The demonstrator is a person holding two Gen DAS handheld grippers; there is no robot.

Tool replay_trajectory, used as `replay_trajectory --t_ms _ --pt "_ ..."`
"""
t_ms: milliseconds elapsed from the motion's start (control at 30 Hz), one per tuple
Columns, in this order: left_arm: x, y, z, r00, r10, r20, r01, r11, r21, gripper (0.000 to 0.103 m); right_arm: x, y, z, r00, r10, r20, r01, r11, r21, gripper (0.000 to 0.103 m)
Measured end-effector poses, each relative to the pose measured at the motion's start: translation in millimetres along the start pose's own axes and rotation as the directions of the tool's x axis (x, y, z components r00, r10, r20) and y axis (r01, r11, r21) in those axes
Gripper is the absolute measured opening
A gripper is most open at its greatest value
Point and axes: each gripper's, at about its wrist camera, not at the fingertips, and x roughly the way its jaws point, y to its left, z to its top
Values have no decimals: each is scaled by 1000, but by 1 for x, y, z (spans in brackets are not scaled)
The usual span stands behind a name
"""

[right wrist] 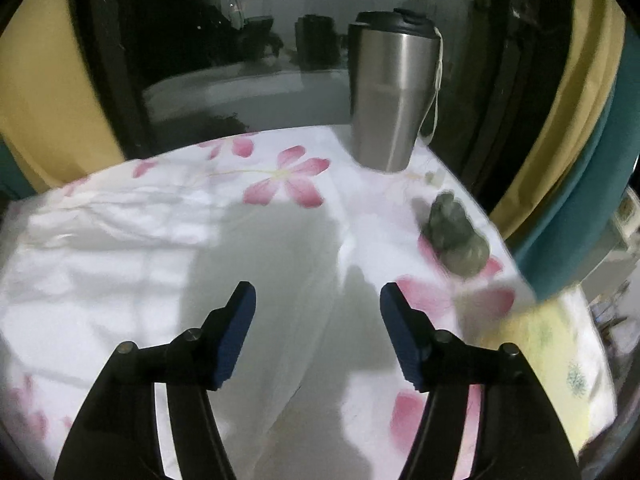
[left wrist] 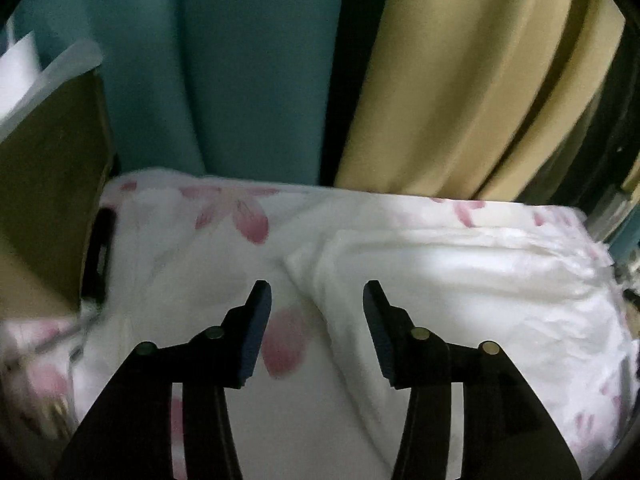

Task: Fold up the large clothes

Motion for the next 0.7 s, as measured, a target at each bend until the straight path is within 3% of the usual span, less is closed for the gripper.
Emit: replay_trajectory --t_ms 267,367,500,533,567,600,700 --pt "-19 -22 -67 988 -136 -70 134 991 -26 51 -24 13 -55 992 126 -13 -123 985 124 65" --pt "-15 -33 -87 981 -152 -118 151 988 -18 51 -33 20 -75 982 191 3 -189 969 159 65" --pt "-22 -43 -105 987 -139 -83 142 990 22 51 -35 29 -91 978 209 13 -209 964 167 63" --pt "-24 -43 -109 989 -134 -70 136 990 28 51 -35 30 -91 980 199 11 -199 966 165 57" --pt "-24 -46 -111 990 -124 -67 127 991 39 51 -35 31 -91 981 193 6 -191 968 162 33" --pt "-23 -49 -111 991 -115 -69 118 992 50 51 -33 32 -92 979 205 -2 -202 965 165 19" --pt "-23 -55 -113 993 -94 -73 100 992 79 50 -30 37 -92 974 228 -10 -224 963 153 11"
